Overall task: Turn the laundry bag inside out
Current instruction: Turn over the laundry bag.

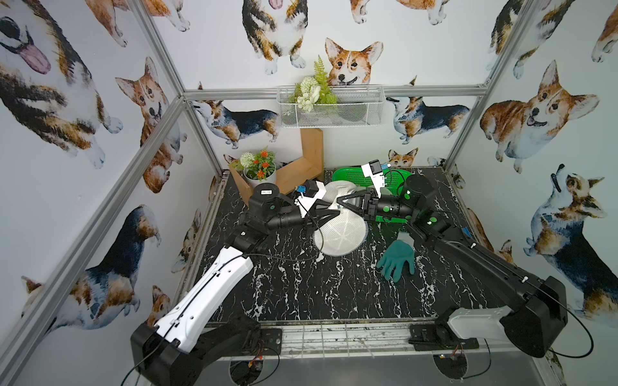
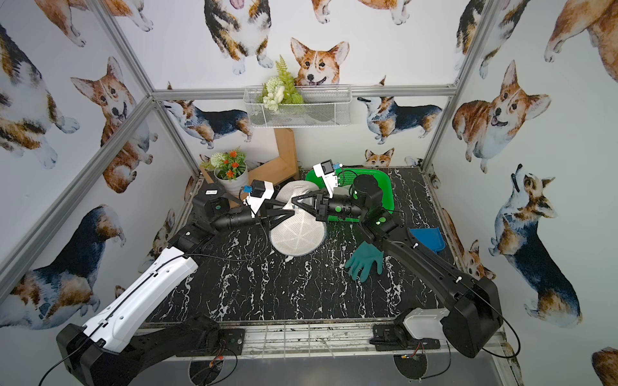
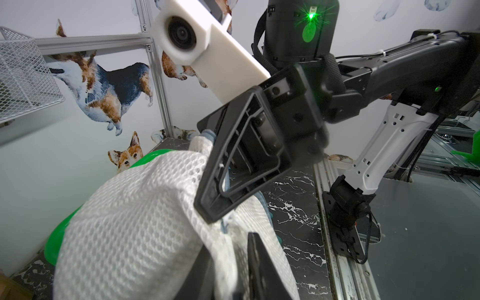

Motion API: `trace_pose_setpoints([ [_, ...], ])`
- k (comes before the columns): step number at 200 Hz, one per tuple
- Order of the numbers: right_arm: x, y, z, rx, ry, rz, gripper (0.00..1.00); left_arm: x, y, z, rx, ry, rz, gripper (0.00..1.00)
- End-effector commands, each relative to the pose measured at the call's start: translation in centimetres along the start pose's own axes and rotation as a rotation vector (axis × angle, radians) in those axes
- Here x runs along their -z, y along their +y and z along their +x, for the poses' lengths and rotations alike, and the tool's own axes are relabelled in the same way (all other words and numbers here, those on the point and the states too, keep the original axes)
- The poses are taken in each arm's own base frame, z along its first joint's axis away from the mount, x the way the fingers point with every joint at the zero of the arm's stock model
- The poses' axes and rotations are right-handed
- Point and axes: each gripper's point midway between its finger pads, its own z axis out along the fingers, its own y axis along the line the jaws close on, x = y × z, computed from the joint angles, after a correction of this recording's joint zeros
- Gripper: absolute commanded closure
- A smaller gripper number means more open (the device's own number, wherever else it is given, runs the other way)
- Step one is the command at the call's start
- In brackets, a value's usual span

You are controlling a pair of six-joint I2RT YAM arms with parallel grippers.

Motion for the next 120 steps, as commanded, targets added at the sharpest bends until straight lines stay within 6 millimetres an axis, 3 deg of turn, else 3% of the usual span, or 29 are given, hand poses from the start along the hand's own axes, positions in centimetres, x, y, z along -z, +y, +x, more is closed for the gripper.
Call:
trace_pose_setpoints([
  [1, 0.0, 0.5, -0.3, 0.027, -0.01, -0.012, 1.0, 0.1, -0.3, -0.7, -0.014, -0.027, 0.015, 0.79],
  [33, -0.1, 0.7, -0.4, 0.033, -0.008, -0.018, 1.0, -0.2, 0.0, -1.0, -0.015, -0.034, 0.012, 0.97],
  [52, 0.1, 0.5, -0.5, 0.033, -0.017, 0.007, 1.0, -0.2, 0.3, -1.2, -0.019, -0.044, -0.003, 1.0],
  [68, 0.7, -0.8, -1.3, 0.039, -0.056, 0.114, 0.71, -0.1, 0.7, -1.3, -0.013, -0.049, -0.032, 1.0],
  [83, 2.3, -3.3, -2.3, 0.036, -0.116, 0.293, 0.47, 0.0, 1.4, -1.4, 0.001, -0.064, -0.074, 1.0],
  [112, 7.9, -7.7, -2.9, 0.005, -0.229, 0.623, 0.33, 0.4, 3.1, -1.7, 0.057, -0.115, -0.207, 1.0],
  [120, 9.2, -6.9, -3.3, 0.036, -0.257, 0.648, 0.33, 0.5, 3.6, -1.8, 0.075, -0.127, -0.243, 1.0],
])
